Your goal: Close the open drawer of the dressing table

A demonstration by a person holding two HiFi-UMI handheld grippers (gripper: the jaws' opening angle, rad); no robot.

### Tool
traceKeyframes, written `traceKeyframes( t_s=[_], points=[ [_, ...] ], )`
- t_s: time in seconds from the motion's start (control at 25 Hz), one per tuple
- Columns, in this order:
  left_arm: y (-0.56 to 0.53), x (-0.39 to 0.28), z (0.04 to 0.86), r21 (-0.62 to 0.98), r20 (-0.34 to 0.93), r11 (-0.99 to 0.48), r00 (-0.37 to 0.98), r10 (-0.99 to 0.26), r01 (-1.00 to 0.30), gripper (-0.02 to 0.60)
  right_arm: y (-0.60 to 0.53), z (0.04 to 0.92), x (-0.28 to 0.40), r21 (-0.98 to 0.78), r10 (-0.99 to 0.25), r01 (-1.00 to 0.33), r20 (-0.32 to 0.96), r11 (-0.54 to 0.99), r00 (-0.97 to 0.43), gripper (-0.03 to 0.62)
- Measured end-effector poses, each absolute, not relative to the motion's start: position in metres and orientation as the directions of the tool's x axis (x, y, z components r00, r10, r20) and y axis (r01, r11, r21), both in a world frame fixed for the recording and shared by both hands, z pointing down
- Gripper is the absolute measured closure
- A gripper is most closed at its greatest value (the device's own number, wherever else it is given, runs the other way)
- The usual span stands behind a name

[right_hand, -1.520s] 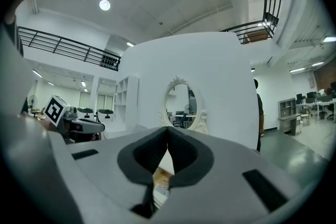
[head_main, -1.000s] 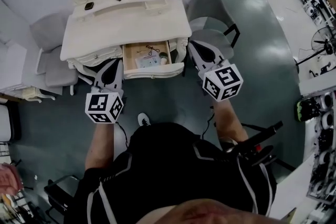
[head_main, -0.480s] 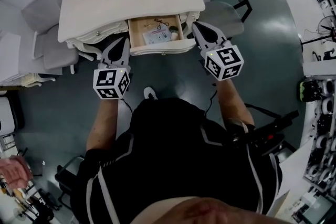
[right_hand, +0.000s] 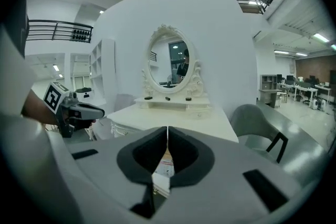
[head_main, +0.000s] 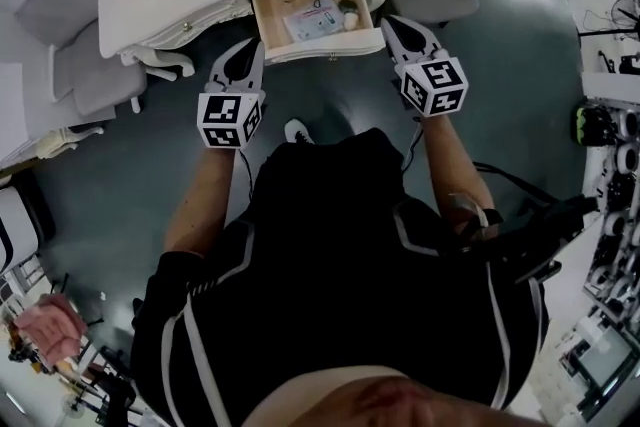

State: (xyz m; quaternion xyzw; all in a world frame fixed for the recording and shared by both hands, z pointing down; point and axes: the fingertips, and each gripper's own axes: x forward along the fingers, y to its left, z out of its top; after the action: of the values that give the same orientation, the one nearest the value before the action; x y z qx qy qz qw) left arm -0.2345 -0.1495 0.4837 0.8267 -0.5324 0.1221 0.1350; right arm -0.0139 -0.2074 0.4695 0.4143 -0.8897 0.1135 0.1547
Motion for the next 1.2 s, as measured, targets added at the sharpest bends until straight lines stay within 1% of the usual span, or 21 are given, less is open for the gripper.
traceKeyframes(
  t_s=[0.12, 0.32, 0.44, 0.56, 0.68, 0.76, 0.96, 1.2],
  points=[
    [-0.154, -0.242, 0.503, 0.101, 0.361, -0.429, 0.435, -0.825, -0.897, 0.577, -0.209, 0.495, -0.021, -0.08, -0.7, -0.784, 0.402, 0.615, -0.59, 0.574],
    [-0.152, -0.242, 0.542, 0.13, 0.426, -0.423, 0.436, -0.793, -0.897, 0.575, -0.205, 0.546, -0.015, -0.094, -0.671, -0.796, 0.484, 0.598, -0.561, 0.567],
    [-0.152, -0.241, 0.568, 0.107, 0.479, -0.403, 0.402, -0.78, -0.909, 0.572, -0.205, 0.582, -0.004, -0.094, -0.636, -0.799, 0.554, 0.594, -0.537, 0.54],
    [-0.151, -0.244, 0.593, 0.091, 0.533, -0.377, 0.365, -0.764, -0.922, 0.57, -0.2, 0.617, 0.005, -0.09, -0.59, -0.79, 0.614, 0.607, -0.524, 0.536],
    [-0.146, -0.242, 0.614, 0.093, 0.581, -0.365, 0.348, -0.736, -0.927, 0.535, -0.195, 0.644, 0.011, -0.094, -0.536, -0.764, 0.659, 0.638, -0.528, 0.521],
    [-0.141, -0.237, 0.627, 0.097, 0.611, -0.366, 0.346, -0.713, -0.926, 0.532, -0.194, 0.659, 0.017, -0.108, -0.51, -0.763, 0.683, 0.637, -0.523, 0.513],
    [-0.127, -0.222, 0.664, 0.135, 0.682, -0.377, 0.362, -0.635, -0.916, 0.515, -0.193, 0.696, 0.026, -0.129, -0.447, -0.759, 0.741, 0.638, -0.501, 0.511],
    [-0.127, -0.21, 0.7, 0.147, 0.738, -0.371, 0.351, -0.576, -0.917, 0.515, -0.188, 0.727, 0.034, -0.146, -0.39, -0.76, 0.788, 0.634, -0.476, 0.524]
  ],
)
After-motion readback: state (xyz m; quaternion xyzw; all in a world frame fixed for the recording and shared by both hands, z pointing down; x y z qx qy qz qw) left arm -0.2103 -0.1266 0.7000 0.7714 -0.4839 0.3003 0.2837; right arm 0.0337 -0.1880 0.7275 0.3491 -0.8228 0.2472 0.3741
